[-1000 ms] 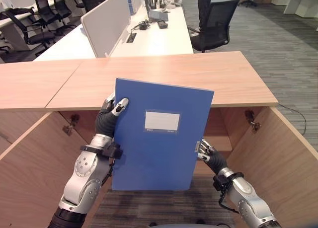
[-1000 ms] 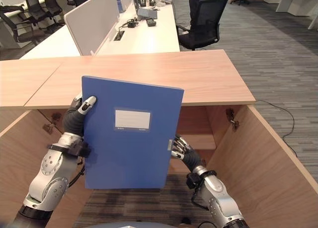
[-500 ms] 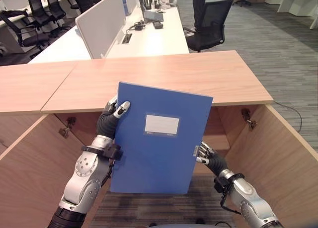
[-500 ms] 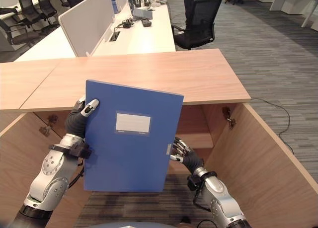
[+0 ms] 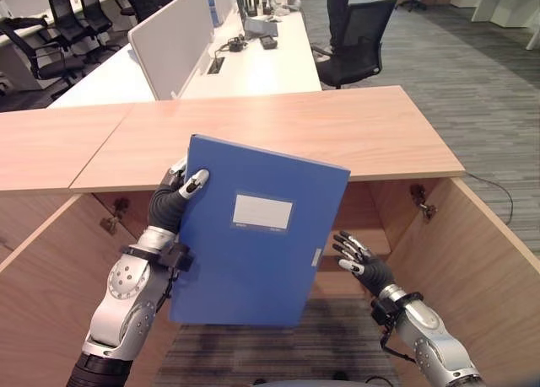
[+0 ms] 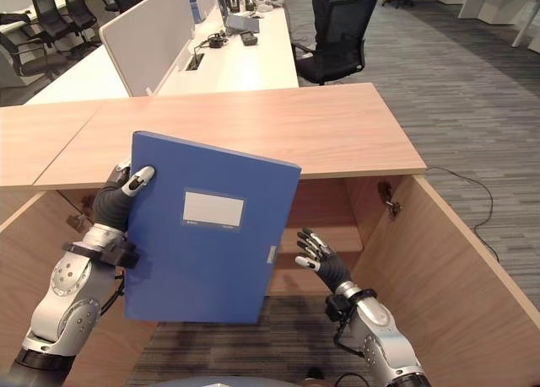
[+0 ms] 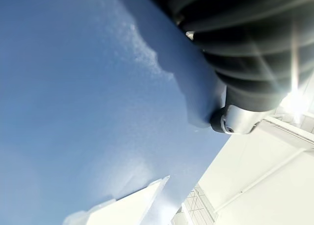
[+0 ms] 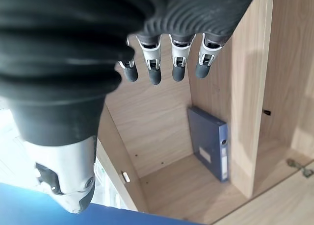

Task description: Put the empty folder in the office cabinet

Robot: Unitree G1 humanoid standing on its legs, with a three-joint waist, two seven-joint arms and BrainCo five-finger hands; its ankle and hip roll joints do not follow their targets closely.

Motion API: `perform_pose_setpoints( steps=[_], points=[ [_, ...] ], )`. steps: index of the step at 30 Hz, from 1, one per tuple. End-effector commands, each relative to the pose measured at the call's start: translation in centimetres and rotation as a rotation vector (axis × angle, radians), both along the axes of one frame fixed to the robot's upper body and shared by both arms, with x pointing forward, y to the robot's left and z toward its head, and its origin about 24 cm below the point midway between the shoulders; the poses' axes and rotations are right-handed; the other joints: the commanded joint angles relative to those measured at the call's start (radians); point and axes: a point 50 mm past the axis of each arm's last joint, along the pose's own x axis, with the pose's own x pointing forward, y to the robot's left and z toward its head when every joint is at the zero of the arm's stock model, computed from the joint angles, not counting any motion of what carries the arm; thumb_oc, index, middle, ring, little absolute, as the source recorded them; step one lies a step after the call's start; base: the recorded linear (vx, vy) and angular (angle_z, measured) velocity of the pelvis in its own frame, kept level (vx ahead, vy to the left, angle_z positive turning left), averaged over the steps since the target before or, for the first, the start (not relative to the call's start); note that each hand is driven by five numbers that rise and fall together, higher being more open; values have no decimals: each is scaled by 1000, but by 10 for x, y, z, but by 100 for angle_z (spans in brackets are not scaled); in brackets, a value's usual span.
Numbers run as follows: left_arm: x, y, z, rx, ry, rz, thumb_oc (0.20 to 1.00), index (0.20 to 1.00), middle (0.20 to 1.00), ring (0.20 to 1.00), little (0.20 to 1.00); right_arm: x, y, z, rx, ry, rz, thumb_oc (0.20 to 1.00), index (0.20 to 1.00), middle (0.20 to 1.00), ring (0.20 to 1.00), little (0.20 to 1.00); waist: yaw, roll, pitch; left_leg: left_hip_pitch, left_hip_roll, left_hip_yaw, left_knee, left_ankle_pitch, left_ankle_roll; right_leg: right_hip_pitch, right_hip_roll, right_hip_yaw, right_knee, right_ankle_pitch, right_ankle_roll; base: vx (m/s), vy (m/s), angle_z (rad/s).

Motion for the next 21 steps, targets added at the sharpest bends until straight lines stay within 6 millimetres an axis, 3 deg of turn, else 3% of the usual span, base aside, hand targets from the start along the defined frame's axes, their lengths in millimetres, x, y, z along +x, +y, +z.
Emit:
perform_pose_setpoints(
  steps=[1,7,15,21],
  points=[
    [0,6,36,46,-184,9,200,200,200,200,200,15,13,30,28,-166,49,1000,1000,1000,1000,1000,7,-38,-19,0,51,4,13,-30,-59,60,-38,28,22,-89,64,0,0,0],
    [2,5,38,48,-199,4,200,200,200,200,200,14,18,31,55,-166,89,1000,1000,1000,1000,1000,7,-40,-21,1,52,3,13,-30,-59,62,-38,28,23,-92,64,0,0,0],
    [7,-3,37,39,-200,-25,200,200,200,200,200,14,42,39,191,-167,223,1000,1000,1000,1000,1000,7,-44,-22,1,52,4,13,-30,-60,62,-37,28,25,-94,65,0,0,0],
    [13,-22,39,25,-224,-108,200,200,200,200,200,13,64,47,269,-161,371,1000,1000,1000,1000,1000,8,-50,-23,-1,53,4,13,-28,-61,57,-38,28,27,-91,66,0,0,0]
  ],
)
